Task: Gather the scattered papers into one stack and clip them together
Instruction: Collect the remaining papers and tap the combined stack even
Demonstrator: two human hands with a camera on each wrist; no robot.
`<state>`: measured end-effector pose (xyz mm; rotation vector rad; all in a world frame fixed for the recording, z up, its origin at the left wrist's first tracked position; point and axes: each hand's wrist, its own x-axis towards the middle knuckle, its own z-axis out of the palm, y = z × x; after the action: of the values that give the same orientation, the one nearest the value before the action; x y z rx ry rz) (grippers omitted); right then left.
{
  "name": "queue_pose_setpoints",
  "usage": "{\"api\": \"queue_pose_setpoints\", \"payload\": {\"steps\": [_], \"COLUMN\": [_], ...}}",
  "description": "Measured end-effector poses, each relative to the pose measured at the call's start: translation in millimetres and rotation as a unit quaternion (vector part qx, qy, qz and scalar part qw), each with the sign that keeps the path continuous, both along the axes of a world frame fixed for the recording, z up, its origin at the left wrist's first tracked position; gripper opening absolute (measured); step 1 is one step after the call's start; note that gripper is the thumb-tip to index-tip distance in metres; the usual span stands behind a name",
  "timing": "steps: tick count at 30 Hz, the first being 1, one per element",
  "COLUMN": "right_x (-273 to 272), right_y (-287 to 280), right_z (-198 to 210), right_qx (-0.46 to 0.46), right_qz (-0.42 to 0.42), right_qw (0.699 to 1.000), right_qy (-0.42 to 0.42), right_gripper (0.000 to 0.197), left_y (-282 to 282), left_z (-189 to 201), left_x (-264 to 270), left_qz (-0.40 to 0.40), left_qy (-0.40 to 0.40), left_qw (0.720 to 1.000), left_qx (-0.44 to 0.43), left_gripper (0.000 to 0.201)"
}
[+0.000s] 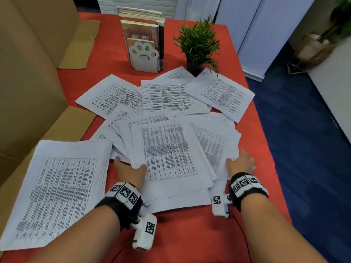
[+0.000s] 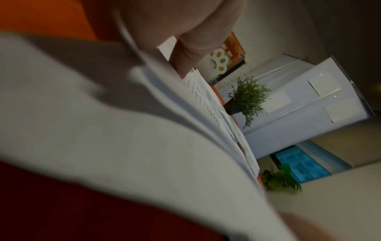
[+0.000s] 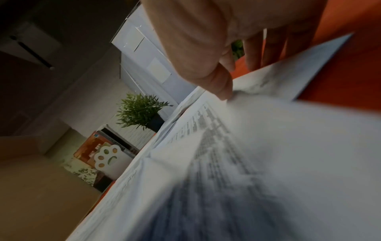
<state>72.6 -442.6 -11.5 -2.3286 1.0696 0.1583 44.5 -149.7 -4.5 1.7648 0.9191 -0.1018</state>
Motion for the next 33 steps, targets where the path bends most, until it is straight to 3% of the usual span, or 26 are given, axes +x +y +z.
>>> {"api": "queue_pose_setpoints", "payload": {"steps": [3,6,9,12,18,20,22,24,29,33], "right_x": [9,8,0,-9,-22,-24,-26,-28,-32,-32], "right_y": [-5,-6,-6,-5,0,5,9,10,16,23], "right_z": [-3,-3,-2,-1,20,34,45,53,85,121], "right_qx": [0.089,0.123,0.099,0.055,0.039,0.029,0.011,-0.008,-0.075,-0.155], "right_qz": [-0.014,-0.008,0.024,0.046,0.045,0.051,0.065,0.071,0.078,0.115], "right_qw": [0.995,0.991,0.994,0.996,0.987,0.983,0.98,0.979,0.972,0.945], "right_qy": [-0.049,-0.044,-0.042,-0.043,-0.152,-0.177,-0.186,-0.189,-0.209,-0.264], "right_gripper": [0.055,0.052,0.041,0.029,0.015,0.012,0.009,0.012,0.01,0.009], "left_y": [1,11,21,29,36,35,30,26,40,63], "left_z": [-5,-10,-6,-1,-9,-18,-16,-11,1,9], "left_x": [-12,-21,-31,-41,-46,-47,-47,-47,-44,-44], "left_qz": [-0.046,-0.087,-0.119,-0.128,-0.111,-0.132,-0.155,-0.167,-0.195,-0.195], "left_qy": [0.012,0.059,0.047,0.004,-0.01,-0.018,0.0,0.003,-0.041,-0.042], "left_qw": [0.999,0.994,0.991,0.991,0.994,0.991,0.988,0.986,0.972,0.961], "left_qx": [-0.006,0.001,0.025,0.043,-0.001,-0.005,0.01,0.028,0.127,0.19], "left_gripper": [0.102,0.101,0.095,0.102,0.105,0.089,0.057,0.037,0.026,0.015]}}
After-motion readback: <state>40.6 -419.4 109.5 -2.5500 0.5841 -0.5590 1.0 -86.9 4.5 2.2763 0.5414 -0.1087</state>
